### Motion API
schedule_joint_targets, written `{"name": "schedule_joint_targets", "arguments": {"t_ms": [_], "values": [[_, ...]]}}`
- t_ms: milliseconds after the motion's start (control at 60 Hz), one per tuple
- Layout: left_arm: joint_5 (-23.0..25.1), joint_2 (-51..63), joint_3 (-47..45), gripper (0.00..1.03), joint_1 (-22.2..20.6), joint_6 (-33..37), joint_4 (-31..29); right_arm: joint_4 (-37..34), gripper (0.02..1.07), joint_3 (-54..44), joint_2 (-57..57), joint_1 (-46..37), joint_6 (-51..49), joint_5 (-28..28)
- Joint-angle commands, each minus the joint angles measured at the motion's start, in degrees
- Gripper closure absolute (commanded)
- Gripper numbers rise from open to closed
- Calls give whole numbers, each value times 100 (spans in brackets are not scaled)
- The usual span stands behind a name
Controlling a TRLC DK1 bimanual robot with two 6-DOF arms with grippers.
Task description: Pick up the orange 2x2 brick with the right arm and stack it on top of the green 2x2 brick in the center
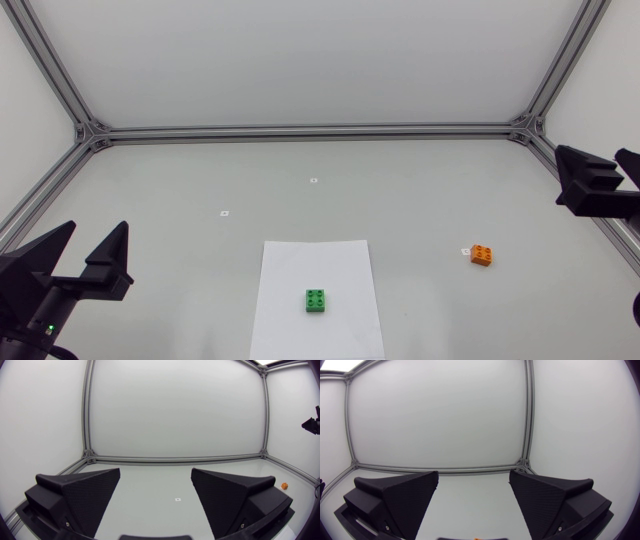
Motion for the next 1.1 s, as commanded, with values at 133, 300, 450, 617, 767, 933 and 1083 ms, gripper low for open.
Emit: {"name": "schedule_joint_targets", "arguments": {"t_ms": [133, 300, 450, 617, 767, 933, 1083], "values": [[23, -45, -235, 4, 16, 75, -84, -1086, 7, 1067, 1228, 74, 329, -234], [23, -45, -235, 4, 16, 75, -84, -1798, 7, 1682, 2186, -137, 505, -365], [23, -45, -235, 4, 16, 75, -84, -2273, 7, 2034, 2749, -251, 505, -401], [23, -45, -235, 4, 16, 75, -84, -2879, 7, 2499, 3513, -436, 531, -594], [23, -45, -235, 4, 16, 75, -84, -3345, 7, 2860, 4225, -524, 487, -805], [23, -45, -235, 4, 16, 75, -76, -3705, 7, 3080, 4884, -541, 461, -866], [23, -45, -235, 4, 16, 75, -84, -3916, 7, 3211, 5333, -559, 478, -858]]}}
